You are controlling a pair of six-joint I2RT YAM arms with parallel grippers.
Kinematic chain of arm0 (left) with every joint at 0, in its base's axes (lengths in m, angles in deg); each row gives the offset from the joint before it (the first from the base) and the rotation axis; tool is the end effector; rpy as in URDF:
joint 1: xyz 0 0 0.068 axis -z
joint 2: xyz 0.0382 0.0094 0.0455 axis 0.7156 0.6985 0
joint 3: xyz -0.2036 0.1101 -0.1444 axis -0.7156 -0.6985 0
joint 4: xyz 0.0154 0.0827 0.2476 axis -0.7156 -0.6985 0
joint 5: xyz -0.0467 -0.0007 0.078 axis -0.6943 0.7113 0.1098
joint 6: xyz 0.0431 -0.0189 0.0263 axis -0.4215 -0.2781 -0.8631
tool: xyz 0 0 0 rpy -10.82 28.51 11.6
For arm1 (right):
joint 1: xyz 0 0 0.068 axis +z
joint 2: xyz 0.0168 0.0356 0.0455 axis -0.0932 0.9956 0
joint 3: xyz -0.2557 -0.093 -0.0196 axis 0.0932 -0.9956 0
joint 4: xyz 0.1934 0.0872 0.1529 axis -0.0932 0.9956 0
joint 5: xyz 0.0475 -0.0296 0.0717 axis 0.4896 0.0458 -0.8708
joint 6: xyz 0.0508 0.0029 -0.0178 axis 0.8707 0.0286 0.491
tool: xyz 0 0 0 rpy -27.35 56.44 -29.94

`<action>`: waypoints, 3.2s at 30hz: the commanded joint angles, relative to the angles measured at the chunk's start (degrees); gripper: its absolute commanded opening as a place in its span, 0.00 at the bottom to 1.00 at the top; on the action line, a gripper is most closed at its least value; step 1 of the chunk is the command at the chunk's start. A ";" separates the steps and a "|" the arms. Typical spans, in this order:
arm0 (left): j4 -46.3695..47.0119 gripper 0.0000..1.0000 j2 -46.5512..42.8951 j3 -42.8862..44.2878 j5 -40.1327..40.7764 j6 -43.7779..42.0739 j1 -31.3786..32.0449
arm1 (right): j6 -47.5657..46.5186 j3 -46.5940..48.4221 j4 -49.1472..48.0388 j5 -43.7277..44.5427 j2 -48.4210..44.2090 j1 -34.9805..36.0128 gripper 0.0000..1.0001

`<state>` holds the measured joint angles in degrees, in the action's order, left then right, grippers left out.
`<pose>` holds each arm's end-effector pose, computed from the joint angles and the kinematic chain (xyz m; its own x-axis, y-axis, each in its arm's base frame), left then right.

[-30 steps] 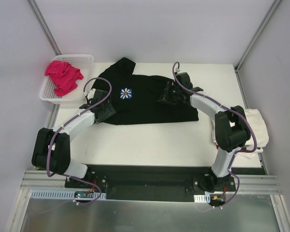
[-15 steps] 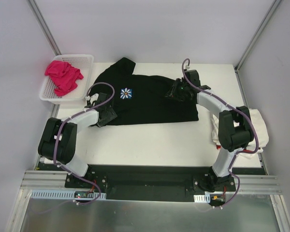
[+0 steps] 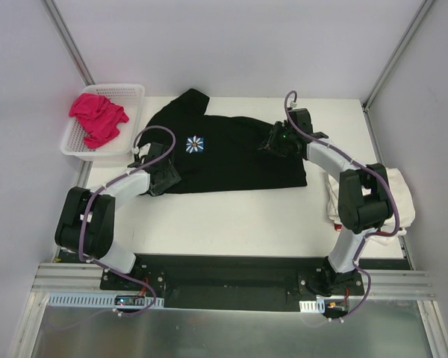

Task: Fold and stack the t-shirts
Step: Fold the flattened tshirt in 1/3 of the way

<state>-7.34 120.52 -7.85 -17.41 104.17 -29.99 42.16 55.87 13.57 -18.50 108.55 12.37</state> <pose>0.2898 -0.0736 0.1757 -0.6280 -0.5510 -0.5496 -0.4477 0.8334 -0.3239 0.3926 0.1354 0.2376 -0.7214 0.1731 -0.6705 -0.2281 0.8548 0.4661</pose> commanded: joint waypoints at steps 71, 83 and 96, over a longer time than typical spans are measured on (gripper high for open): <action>-7.78 0.00 11.18 22.18 -0.98 -10.73 0.12 | -0.04 -6.25 -2.65 -0.34 -4.27 -1.54 0.23; -8.13 0.00 18.90 35.98 0.43 -12.93 0.12 | 0.13 -6.86 -3.27 -0.51 -4.62 -1.54 0.22; -7.26 0.30 29.54 41.78 -3.53 -12.66 0.73 | 0.22 -6.51 -3.53 -1.21 -3.74 -1.72 0.22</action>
<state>-14.68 148.98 31.17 -19.47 91.87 -29.97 42.16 49.10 11.71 -18.77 105.19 11.01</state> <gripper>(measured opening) 0.165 0.223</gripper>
